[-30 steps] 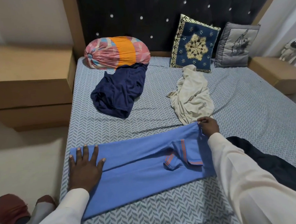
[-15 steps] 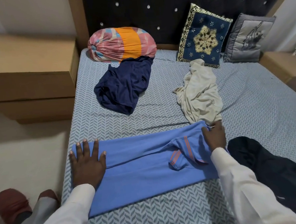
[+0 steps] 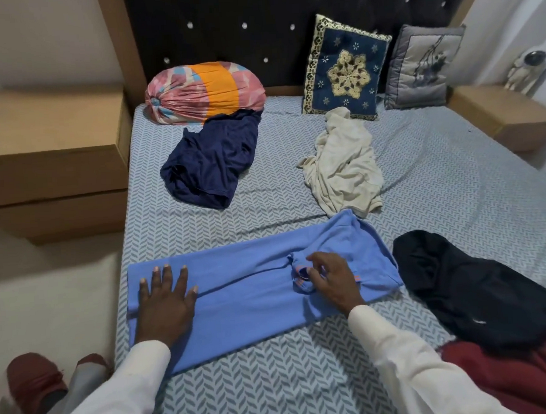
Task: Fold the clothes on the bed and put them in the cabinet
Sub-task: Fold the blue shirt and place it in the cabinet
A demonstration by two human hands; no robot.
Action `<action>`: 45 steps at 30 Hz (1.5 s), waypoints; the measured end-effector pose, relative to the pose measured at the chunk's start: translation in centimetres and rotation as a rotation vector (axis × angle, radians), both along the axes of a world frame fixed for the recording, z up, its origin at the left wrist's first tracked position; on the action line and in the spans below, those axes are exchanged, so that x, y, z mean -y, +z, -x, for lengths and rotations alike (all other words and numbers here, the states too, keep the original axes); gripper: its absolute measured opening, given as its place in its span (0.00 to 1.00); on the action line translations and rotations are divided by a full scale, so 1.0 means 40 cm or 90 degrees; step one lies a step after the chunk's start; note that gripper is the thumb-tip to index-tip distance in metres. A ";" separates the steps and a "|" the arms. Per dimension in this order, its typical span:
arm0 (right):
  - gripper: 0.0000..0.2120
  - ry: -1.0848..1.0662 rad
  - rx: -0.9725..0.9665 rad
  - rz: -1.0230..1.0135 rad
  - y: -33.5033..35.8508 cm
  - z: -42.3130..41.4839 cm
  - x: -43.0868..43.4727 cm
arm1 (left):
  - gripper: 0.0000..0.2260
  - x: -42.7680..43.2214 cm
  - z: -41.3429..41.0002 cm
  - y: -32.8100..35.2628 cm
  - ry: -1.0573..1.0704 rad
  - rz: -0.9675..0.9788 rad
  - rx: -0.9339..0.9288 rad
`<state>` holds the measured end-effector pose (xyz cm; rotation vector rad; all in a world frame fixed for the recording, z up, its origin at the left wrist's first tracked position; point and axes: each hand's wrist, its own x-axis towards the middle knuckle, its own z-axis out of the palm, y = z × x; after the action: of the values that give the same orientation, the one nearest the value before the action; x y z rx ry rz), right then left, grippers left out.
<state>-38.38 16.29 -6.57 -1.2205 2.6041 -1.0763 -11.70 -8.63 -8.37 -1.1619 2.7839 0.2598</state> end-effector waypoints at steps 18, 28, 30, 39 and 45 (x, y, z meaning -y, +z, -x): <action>0.17 -0.070 -0.114 -0.295 0.070 0.103 0.060 | 0.28 0.031 0.037 0.009 0.041 0.006 -0.022; 0.32 -0.079 -0.056 -0.521 0.018 0.168 0.140 | 0.28 0.102 0.040 -0.018 0.149 -0.014 -0.019; 0.31 -0.085 -0.078 -0.559 0.023 0.170 0.156 | 0.28 0.096 0.050 -0.019 0.162 -0.003 -0.008; 0.17 -0.101 -0.148 -0.375 0.002 0.128 0.161 | 0.06 0.110 0.063 0.013 0.061 0.029 -0.207; 0.08 -0.061 -0.140 -0.356 -0.003 0.157 0.166 | 0.03 0.148 0.082 0.036 0.096 0.060 -0.142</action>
<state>-44.67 9.65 -6.69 -1.1293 2.8512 -0.1838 -14.98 -14.55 -6.92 -1.4524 2.9287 0.2921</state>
